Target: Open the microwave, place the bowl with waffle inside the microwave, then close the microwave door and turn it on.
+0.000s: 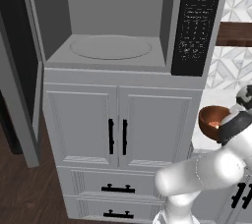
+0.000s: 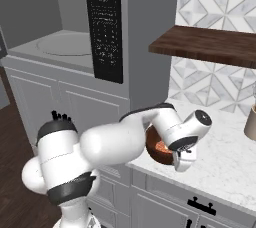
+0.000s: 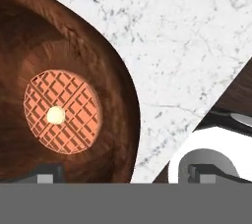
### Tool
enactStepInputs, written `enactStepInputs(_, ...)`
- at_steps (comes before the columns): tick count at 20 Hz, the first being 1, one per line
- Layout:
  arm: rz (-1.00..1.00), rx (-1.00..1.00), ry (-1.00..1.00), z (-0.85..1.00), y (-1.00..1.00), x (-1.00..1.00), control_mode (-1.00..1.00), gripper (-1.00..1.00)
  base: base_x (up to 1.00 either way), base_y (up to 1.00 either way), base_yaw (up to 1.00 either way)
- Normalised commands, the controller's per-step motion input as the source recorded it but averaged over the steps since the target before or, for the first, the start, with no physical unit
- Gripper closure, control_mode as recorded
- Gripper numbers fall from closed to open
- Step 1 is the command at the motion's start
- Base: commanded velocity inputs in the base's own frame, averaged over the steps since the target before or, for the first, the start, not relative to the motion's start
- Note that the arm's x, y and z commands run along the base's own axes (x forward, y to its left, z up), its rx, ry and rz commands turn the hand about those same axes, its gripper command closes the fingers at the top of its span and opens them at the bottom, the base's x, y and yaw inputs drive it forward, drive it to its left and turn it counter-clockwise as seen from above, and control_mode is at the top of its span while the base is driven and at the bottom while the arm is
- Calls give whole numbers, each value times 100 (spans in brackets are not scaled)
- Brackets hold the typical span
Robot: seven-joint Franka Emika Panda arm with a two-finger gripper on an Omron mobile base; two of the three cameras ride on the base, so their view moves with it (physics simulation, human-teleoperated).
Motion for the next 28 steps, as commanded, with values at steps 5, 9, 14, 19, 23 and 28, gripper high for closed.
enactStepInputs(5,0,0,10,-27,-2,34,-100,-100,0,0,0)
enactStepInputs(9,0,0,9,-38,-2,19,-100,-100,0,0,0)
enactStepInputs(14,0,-1,8,-35,0,16,-100,-100,0,0,0)
enactStepInputs(19,0,-4,8,-25,4,12,-100,100,0,0,0)
enactStepInputs(23,-2,-11,7,-18,34,11,-100,100,0,0,0)
enactStepInputs(28,-5,-16,6,-18,53,5,-100,100,0,0,0)
